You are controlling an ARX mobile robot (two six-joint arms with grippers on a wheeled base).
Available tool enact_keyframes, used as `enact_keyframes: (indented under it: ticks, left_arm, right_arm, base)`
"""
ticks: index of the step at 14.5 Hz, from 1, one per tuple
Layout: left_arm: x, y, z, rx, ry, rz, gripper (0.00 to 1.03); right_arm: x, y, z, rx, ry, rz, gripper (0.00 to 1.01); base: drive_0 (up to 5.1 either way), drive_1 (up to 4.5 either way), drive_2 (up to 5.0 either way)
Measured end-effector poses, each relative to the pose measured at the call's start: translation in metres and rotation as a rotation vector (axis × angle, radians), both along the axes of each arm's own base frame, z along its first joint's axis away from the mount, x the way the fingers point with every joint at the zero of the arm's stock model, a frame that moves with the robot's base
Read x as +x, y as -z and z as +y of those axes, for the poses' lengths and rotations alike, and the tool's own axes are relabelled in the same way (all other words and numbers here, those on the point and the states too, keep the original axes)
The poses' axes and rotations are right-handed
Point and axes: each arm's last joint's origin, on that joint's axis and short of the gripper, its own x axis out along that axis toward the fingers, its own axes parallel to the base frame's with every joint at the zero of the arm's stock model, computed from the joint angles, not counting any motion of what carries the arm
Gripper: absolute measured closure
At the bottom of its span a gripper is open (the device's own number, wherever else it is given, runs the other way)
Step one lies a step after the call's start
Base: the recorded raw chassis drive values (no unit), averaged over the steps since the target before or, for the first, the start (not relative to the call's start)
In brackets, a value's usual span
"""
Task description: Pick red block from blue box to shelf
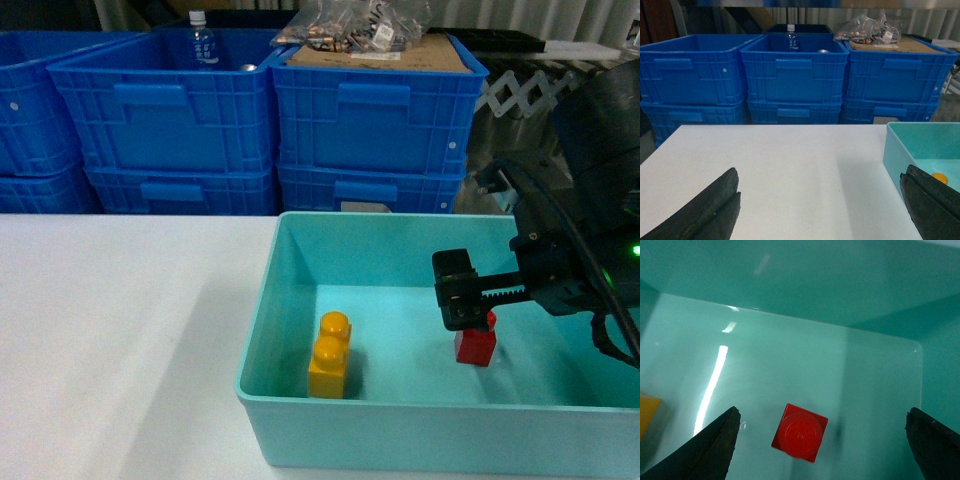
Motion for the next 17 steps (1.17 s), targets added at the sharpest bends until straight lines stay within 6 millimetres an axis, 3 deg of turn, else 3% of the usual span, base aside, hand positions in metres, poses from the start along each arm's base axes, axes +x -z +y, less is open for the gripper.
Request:
enact_keyframes:
  ticks: [4,5,8,10,13,14,15,17]
  left_arm:
    - [0.000,0.000,0.000,0.000,0.000,0.000,0.05]
    - [0.000,0.000,0.000,0.000,0.000,0.000,0.05]
    - [0.000,0.000,0.000,0.000,0.000,0.000,0.05]
    - [0.000,0.000,0.000,0.000,0.000,0.000,0.05]
    - [0.000,0.000,0.000,0.000,0.000,0.000,0.05]
    - [0.000,0.000,0.000,0.000,0.000,0.000,0.05]
    - [0.000,0.000,0.000,0.000,0.000,0.000,0.05]
    - [0.000,0.000,0.000,0.000,0.000,0.000,0.05]
  right_arm:
    - [0.017,0.029,0.009,-0.006,0.024,0.084,0.03]
    - [0.016,0.036,0.012,-0.020,0.026,0.095,0.09]
    - [0.019,0.048,0.016,-0.038,0.032,0.111,0.53]
    - [0.017,0.044,0.015,-0.024,0.039,0.086,0.70]
    - [-0.013,-0.015,-0.001,0.091,0.020,-0.118,0.71]
    - [-0.033,-0.050,-0.020,0.139,0.031,-0.232,0.72]
    - [-0.058,-0.072,-0.040,0.164,0.049,-0.318,0.72]
    - [-0.125,-0.093,-0.080,0.162,0.099,-0.414,0.72]
  base:
    - [0.0,0.00,0.0]
    - [0.0,0.00,0.0]
    - [0.0,0.00,0.0]
    - [0.0,0.00,0.0]
    - [0.0,0.00,0.0]
    - [0.0,0.00,0.0]
    - [0.0,0.00,0.0]
    - [0.0,0.00,0.0]
